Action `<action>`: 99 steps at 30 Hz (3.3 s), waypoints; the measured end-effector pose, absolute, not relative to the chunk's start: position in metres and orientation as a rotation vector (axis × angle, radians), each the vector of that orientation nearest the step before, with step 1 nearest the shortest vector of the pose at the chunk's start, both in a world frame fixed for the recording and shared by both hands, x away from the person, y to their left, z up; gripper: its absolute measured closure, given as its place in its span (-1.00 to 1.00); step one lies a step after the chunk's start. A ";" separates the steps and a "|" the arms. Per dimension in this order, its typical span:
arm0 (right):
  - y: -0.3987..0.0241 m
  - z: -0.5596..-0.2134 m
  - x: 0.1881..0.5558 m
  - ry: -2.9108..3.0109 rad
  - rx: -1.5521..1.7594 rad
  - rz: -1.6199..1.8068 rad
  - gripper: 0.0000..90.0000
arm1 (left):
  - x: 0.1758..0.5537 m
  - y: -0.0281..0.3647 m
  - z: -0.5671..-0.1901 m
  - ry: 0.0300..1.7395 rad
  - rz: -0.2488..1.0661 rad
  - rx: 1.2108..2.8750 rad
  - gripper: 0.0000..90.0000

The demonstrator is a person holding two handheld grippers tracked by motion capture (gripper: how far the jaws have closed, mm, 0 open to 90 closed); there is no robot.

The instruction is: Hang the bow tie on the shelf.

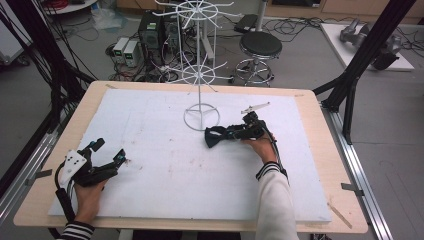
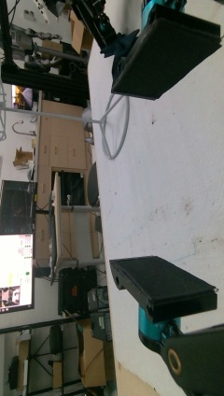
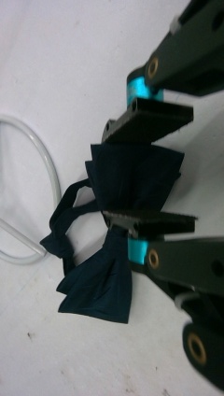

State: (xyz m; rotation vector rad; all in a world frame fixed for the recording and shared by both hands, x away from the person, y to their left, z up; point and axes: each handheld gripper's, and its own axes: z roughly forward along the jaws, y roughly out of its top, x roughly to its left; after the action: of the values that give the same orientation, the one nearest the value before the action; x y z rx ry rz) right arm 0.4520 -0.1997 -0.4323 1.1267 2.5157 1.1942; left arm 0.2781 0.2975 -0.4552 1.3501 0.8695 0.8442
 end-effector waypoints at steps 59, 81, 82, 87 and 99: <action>-0.204 -0.346 0.383 2.182 0.726 1.669 0.96 | 0.278 0.297 -0.455 0.865 0.852 1.356 -0.69; -0.202 -0.302 0.361 2.050 0.570 1.763 0.97 | 0.278 0.297 -0.455 0.866 0.852 1.354 -0.69; -0.201 -0.299 0.361 2.044 0.561 1.768 0.97 | 0.278 0.297 -0.455 0.866 0.851 1.354 -0.69; -0.202 -0.291 0.363 2.017 0.558 1.769 0.97 | 0.278 0.297 -0.455 0.868 0.848 1.357 -0.69; -0.202 -0.281 0.372 1.962 0.585 1.756 0.97 | 0.278 0.297 -0.455 0.872 0.844 1.355 -0.69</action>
State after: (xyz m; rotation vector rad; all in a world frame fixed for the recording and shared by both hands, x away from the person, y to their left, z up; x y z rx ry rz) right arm 0.3722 -0.2017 -0.2808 0.5851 1.9623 1.7559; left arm 0.2784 0.2972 -0.4551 1.3554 0.8724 0.8442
